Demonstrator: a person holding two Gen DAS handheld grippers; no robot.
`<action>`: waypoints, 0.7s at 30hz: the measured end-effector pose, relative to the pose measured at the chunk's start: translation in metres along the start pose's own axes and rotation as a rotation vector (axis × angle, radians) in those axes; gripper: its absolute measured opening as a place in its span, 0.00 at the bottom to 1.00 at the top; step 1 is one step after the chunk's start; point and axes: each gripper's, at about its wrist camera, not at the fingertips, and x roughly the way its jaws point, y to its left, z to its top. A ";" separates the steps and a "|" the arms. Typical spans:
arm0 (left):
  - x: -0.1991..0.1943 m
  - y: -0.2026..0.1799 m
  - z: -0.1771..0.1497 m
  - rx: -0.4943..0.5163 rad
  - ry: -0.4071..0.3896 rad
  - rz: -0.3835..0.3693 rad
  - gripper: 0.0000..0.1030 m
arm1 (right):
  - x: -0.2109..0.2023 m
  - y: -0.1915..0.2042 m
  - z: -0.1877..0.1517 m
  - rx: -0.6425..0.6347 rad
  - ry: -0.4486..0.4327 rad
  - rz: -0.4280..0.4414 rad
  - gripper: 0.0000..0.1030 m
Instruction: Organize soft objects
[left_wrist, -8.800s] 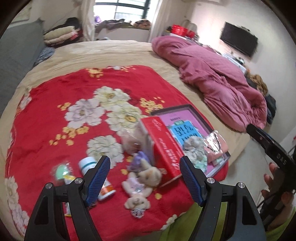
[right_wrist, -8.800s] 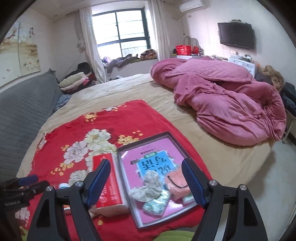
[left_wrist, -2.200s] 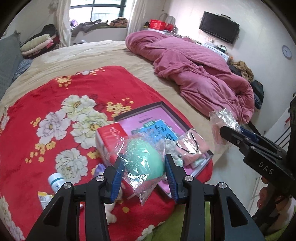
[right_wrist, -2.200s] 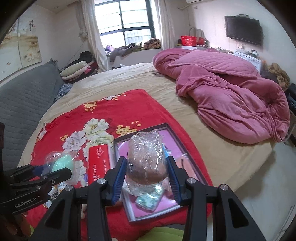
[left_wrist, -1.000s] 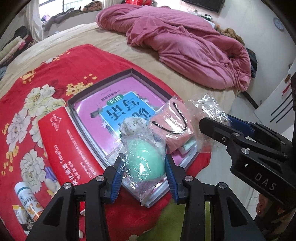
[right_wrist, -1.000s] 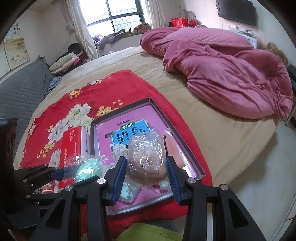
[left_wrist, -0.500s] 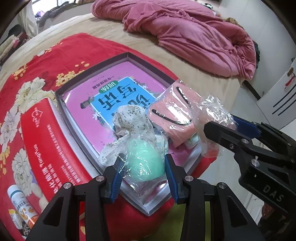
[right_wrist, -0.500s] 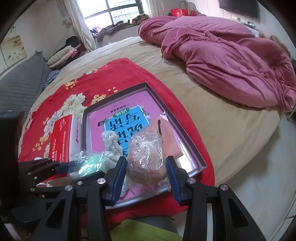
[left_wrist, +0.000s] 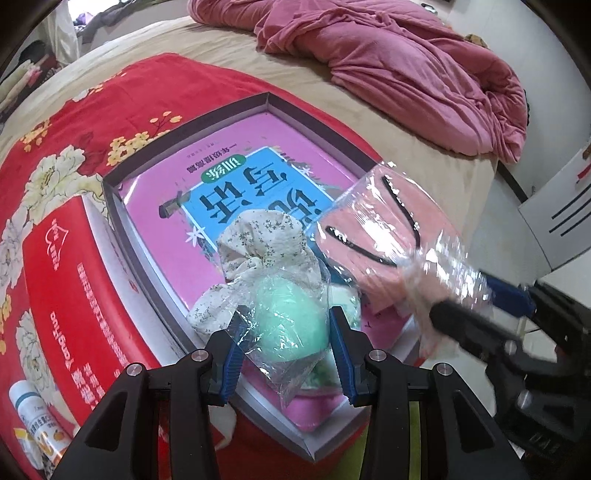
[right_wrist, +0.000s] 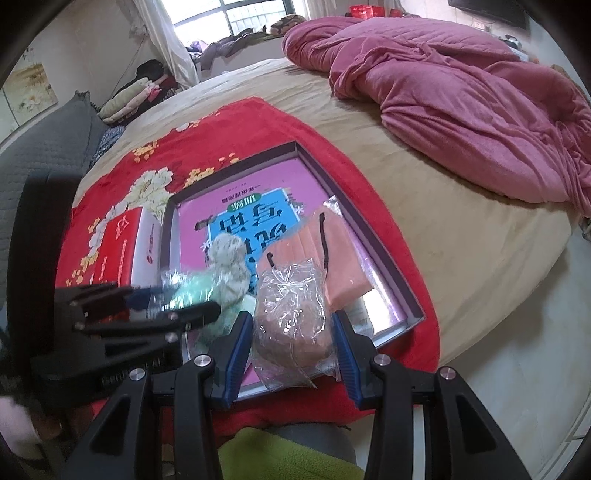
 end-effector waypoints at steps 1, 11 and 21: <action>0.001 0.001 0.002 -0.003 -0.001 0.001 0.43 | 0.001 0.000 -0.001 -0.003 0.004 0.004 0.43; 0.002 0.012 0.011 -0.027 -0.010 0.001 0.43 | 0.016 0.014 -0.010 -0.064 0.042 0.074 0.43; 0.001 0.014 0.011 -0.029 -0.017 0.000 0.43 | 0.033 0.018 -0.014 -0.082 0.044 0.068 0.43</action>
